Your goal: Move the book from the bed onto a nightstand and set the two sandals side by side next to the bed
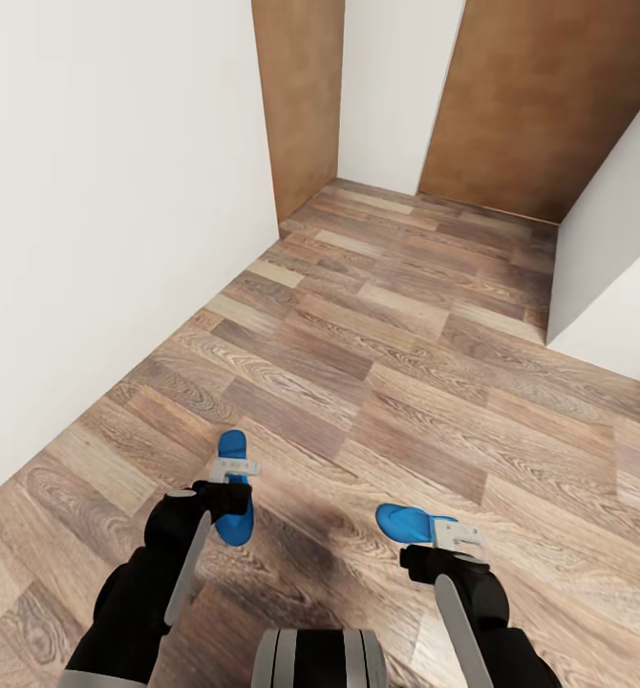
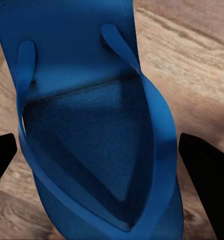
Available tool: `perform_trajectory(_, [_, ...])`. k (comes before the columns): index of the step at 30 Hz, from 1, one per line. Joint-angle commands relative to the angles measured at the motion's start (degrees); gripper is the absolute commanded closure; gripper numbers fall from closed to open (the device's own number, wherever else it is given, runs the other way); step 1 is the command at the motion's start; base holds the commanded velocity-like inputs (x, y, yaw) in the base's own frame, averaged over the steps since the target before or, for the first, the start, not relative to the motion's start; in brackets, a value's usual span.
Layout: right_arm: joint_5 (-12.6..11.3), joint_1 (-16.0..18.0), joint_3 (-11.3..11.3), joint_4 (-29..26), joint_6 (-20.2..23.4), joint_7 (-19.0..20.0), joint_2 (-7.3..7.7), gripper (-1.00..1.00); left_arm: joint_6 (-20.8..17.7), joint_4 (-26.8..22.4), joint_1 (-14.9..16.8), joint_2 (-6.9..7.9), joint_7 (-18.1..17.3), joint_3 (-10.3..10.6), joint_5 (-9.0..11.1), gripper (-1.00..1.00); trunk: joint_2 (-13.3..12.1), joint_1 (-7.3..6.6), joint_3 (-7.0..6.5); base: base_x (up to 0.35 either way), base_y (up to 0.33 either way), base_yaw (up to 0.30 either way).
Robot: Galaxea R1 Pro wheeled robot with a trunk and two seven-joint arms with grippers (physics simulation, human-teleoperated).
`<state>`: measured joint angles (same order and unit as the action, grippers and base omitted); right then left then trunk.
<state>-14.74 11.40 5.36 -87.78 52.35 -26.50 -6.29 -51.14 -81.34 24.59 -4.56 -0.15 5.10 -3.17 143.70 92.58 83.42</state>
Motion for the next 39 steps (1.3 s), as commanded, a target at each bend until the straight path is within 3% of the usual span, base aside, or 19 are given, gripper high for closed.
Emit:
perform_trajectory(1, [-0.6,0.0,0.1,0.0,0.4,-0.6,-0.01,-1.0,-0.4,-0.3,0.0,-0.02,0.0,0.1,-0.4,1.0,0.0,-0.03,-0.19,0.0,0.0,0.0])
perform_trajectory(9, [-2.3,0.0,0.3,0.2,3.3,1.1,-0.05,-1.0,-0.7,-0.5,0.0,0.03,0.0,-0.1,-0.5,1.0,-0.1,-0.24,-1.96,0.0,0.0,0.0])
perform_trajectory(23, [-3.1,0.0,0.0,-0.1,3.7,1.9,0.14,-1.0,-3.5,-0.8,0.0,-0.28,-0.1,-0.2,0.0,1.0,-0.3,-0.6,-5.07,0.0,0.0,0.0])
perform_trajectory(31, [-3.0,0.0,0.1,-0.4,3.7,1.8,0.13,-1.0,-3.6,-0.8,0.0,-0.29,-0.1,-0.5,-0.1,1.0,-0.4,-0.81,-6.84,0.0,0.0,-0.259])
perform_trajectory(39, [-3.0,0.0,0.0,-0.4,3.7,1.8,0.14,-1.0,-3.6,-1.3,0.0,-0.28,-0.3,-0.4,-0.1,1.0,-0.4,-0.81,-6.84,0.0,0.0,-0.284])
